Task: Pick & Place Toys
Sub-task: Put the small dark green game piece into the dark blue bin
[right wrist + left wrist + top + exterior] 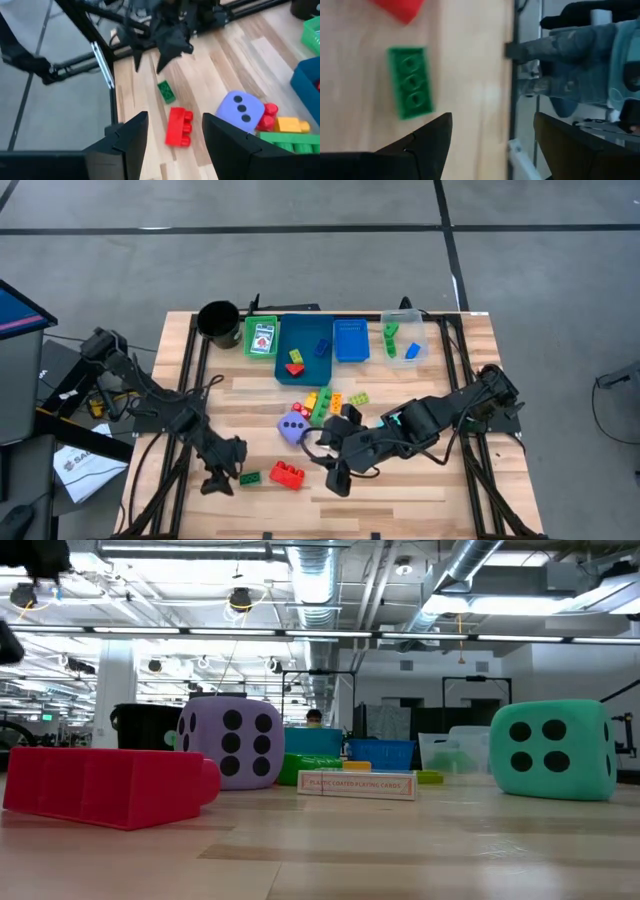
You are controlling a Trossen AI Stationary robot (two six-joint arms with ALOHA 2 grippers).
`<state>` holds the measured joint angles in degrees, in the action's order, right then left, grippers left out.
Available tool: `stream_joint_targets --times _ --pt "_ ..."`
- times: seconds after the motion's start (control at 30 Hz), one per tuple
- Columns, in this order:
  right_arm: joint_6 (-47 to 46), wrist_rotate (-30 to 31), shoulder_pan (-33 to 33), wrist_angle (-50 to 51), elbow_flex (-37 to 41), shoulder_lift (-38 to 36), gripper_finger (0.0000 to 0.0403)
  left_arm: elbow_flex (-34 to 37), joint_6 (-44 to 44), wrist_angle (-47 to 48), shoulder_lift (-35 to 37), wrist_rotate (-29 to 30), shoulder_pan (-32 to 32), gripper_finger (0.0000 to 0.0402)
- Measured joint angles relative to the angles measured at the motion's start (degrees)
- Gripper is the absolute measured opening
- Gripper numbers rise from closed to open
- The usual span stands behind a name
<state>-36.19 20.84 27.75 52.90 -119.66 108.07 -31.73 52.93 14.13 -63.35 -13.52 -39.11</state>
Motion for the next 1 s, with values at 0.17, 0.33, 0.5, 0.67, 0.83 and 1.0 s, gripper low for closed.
stream_joint_targets --times 0.17,0.33,0.5,0.67,0.83,1.0 --pt "2.22 -1.39 0.00 1.67 0.00 0.00 0.0184 -8.30 -1.40 2.34 -4.73 0.15 -0.83 0.0260" --pt "4.22 -1.54 0.00 2.60 0.00 0.00 0.0184 -12.37 -5.46 10.12 -9.70 3.94 -0.57 0.0219" --pt "4.93 -2.26 0.13 2.98 0.00 0.00 0.0184 -12.37 -5.89 11.62 -13.76 5.15 -0.50 0.0182" --pt "5.34 -3.23 0.18 4.18 0.02 0.00 0.0184 -12.33 -5.95 7.67 -15.24 5.14 -0.50 0.0159" --pt "6.23 -3.61 0.16 5.40 0.02 0.00 0.0184 -12.35 -5.96 0.66 -14.21 5.17 -0.50 0.0147" --pt "6.24 -4.50 0.45 5.94 0.02 0.00 0.0184 -12.35 -5.97 -2.73 -12.05 5.44 -0.22 0.0141"
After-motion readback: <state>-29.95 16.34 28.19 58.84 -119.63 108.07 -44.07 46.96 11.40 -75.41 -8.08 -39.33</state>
